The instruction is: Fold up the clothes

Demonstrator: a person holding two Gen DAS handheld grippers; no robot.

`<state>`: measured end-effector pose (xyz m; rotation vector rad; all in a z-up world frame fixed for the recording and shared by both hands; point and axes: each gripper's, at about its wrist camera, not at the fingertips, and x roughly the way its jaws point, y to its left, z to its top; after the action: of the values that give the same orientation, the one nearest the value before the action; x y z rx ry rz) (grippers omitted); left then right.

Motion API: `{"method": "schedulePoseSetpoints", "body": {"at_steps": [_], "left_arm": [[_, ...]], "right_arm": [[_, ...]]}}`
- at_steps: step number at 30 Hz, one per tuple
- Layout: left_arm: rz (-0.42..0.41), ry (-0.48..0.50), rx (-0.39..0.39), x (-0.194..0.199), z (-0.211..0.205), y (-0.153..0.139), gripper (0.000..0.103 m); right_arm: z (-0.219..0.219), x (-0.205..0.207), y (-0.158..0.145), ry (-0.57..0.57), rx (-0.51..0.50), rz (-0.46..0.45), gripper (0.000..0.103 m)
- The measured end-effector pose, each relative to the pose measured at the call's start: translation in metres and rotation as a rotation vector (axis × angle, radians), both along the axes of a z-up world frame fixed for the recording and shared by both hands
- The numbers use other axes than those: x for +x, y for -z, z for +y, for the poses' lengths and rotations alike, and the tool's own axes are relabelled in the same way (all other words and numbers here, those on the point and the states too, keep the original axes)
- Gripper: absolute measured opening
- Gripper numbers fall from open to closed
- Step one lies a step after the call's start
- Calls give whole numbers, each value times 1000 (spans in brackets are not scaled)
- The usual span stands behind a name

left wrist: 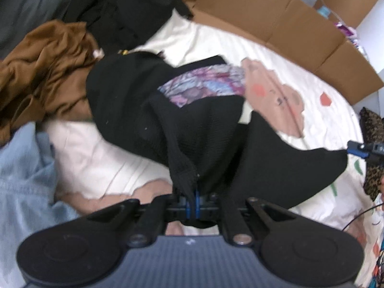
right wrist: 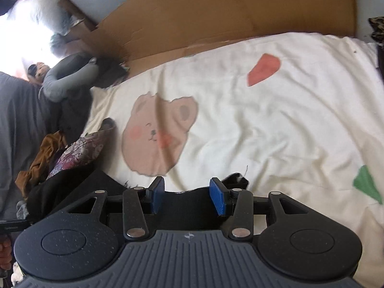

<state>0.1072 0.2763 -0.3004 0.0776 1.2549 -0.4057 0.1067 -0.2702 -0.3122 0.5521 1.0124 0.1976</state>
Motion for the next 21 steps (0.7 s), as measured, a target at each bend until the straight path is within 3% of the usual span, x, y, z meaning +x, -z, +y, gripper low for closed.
{"method": "schedulePoseSetpoints", "body": {"at_steps": [4,6,9,13,21], "left_arm": [[73,-5,29,-6,11,11,6],[100,-4,69,-8,13,12,16],[78,-23,143,-7,17,4,28],[32,-85,151,4,20,-10,47],[-55,-36,121,32,-20,-21,64]], "right_arm": [[10,-2,5,-10,11,15,49],[14,-3,7,-18,19,17,49],[21,-6,10,-33,22,23,49],[29,-10,17,-49,29,47,49],[33,-13,18,-63,21,37,49]]}}
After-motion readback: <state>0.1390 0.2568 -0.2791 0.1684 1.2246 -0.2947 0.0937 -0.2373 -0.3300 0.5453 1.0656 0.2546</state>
